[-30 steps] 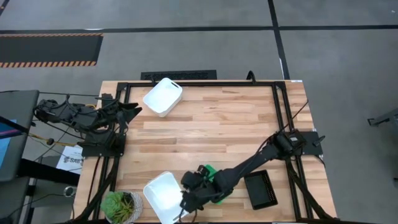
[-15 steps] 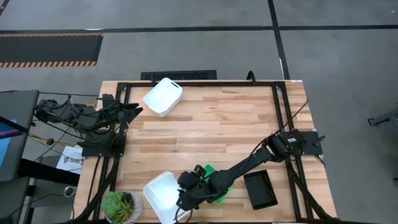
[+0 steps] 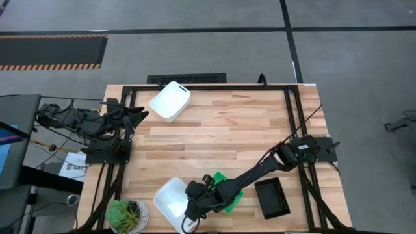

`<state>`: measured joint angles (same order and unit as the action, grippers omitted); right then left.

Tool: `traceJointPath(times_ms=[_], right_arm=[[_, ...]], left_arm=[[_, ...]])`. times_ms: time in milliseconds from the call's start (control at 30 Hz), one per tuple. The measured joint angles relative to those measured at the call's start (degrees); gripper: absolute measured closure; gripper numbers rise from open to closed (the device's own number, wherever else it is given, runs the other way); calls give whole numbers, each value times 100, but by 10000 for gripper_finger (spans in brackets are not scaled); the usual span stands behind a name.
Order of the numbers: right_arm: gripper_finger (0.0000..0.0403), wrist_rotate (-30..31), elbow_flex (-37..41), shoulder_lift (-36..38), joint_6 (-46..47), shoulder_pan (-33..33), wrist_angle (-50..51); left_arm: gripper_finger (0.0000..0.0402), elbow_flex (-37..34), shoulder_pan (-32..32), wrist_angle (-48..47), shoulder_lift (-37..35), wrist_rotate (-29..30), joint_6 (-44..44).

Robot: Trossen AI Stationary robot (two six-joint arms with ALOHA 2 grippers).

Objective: Stack baskets by color
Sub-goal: Stack the middle white bin on the bottom white bin

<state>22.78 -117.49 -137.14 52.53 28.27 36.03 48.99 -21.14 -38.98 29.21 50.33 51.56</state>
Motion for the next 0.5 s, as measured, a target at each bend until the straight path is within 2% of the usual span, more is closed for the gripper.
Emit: traceJointPath(times_ms=[200, 400, 500], right_arm=[[279, -30, -83, 99, -181, -29, 69], [320, -54, -279, 104, -390, -66, 189], [355, -82, -395, 104, -401, -81, 395]], left_arm=[[148, 0, 1, -11, 0, 0, -4], [148, -2, 1, -14, 0, -2, -4], [148, 0, 1, -14, 0, -13, -1]])
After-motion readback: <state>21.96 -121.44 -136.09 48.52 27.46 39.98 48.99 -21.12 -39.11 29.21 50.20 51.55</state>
